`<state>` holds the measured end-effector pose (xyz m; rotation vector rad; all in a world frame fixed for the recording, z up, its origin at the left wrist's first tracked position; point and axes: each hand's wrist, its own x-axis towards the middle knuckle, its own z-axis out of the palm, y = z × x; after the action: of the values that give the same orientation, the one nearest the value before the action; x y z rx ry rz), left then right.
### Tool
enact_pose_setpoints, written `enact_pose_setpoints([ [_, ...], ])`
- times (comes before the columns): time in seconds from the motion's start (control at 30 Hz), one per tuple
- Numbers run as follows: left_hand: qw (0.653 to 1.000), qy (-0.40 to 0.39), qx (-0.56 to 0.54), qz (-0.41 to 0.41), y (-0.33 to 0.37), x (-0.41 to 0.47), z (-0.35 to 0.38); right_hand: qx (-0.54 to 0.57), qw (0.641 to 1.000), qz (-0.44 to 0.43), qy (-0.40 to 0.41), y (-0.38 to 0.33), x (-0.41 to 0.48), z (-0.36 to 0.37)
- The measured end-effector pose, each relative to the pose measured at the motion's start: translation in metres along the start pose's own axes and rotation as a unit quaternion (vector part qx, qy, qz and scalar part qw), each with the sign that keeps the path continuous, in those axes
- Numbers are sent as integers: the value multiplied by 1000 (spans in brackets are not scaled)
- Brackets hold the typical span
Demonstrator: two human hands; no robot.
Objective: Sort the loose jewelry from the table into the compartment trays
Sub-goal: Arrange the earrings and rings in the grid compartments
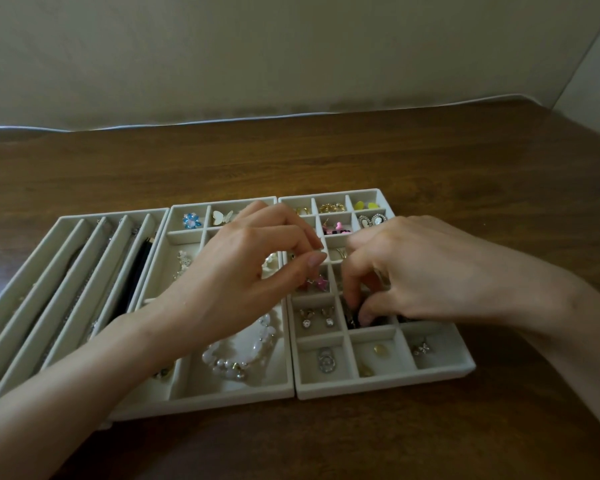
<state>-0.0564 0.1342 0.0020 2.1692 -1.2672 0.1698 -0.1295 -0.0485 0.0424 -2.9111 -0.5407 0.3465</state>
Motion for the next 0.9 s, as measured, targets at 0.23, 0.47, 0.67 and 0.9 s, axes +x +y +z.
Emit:
enact_pose_setpoints([
  [0.23,1000,-1,3,-2,0,0,0,-12,999,-21,49,-4,2,4],
  [0.47,1000,-5,-1,-7,1,-1,0,61,997,32,47,9,-9,-12],
  [0.67,1000,-2,0,-6,1,0,-1,-20,999,47,3,1,-8,-7],
  [0.9,1000,-4,8,-4,0,0,0,-73,994,68,38,-15,-8,4],
])
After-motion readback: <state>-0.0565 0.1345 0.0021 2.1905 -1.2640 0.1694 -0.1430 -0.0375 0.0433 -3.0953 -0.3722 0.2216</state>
